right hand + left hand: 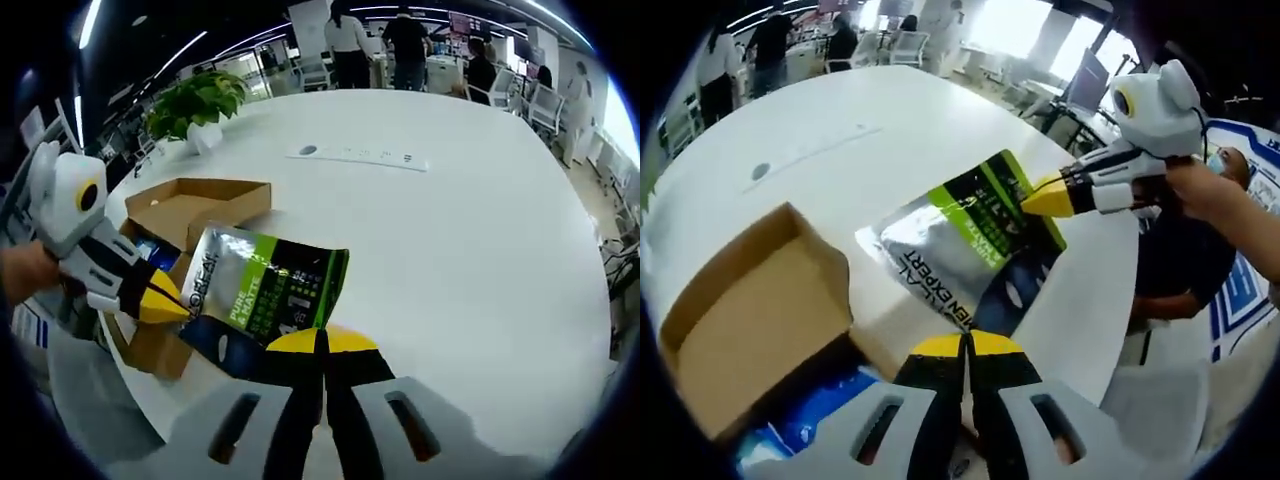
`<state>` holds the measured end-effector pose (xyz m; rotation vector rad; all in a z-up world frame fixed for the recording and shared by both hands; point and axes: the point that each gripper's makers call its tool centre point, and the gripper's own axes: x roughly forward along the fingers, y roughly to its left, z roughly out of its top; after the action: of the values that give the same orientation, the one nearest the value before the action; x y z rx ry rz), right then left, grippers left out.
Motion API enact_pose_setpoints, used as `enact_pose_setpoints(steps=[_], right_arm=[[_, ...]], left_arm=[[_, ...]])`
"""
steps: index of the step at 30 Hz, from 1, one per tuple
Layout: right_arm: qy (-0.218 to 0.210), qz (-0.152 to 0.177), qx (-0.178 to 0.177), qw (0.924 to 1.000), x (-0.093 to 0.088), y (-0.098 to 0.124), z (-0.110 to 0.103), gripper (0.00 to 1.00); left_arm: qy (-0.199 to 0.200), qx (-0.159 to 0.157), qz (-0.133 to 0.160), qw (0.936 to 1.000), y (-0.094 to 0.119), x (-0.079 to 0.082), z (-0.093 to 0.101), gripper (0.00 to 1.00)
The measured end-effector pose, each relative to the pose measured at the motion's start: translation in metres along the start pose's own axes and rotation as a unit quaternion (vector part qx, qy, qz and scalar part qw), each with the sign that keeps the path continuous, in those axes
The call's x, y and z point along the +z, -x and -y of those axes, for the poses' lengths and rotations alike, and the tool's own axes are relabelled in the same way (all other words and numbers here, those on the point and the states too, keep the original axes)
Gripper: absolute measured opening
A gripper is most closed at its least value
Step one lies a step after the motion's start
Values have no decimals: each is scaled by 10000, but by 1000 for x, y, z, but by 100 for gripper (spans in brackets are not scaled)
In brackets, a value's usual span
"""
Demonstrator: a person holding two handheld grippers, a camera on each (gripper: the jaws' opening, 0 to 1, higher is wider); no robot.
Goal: Operate the shoe box by opening the lid, removing the specified soft item, and placing it in the target area until the item is outside and the box remains undamaged.
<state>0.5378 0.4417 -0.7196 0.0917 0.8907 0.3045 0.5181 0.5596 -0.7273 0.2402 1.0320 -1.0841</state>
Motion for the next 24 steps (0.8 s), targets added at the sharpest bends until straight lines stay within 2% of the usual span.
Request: enact_pose_setpoints(steps=[4,7,9,14,24], right_arm=[[-30,-31,-11,10000,-1,-4,4,0],[-66,-38,4,10000,-3,-6,4,0],[-73,-50,-1,10000,-4,-8,7,0],[-179,-69,14,9998,-8,-12,13,0],[-383,-119,16,9992,-17,-27,20,0]], left_arm=[[-351,154,-243,9990,-6,0,-4,0],[-865,297,-525,9944,-12,-3,-4,0],[-1035,350,-646,9919,-16,-4,-4,0],[-1139,413,-723,9900,-24,-4,-5,0],[-1624,570,-1032,9797,-40,-10,-9,0]])
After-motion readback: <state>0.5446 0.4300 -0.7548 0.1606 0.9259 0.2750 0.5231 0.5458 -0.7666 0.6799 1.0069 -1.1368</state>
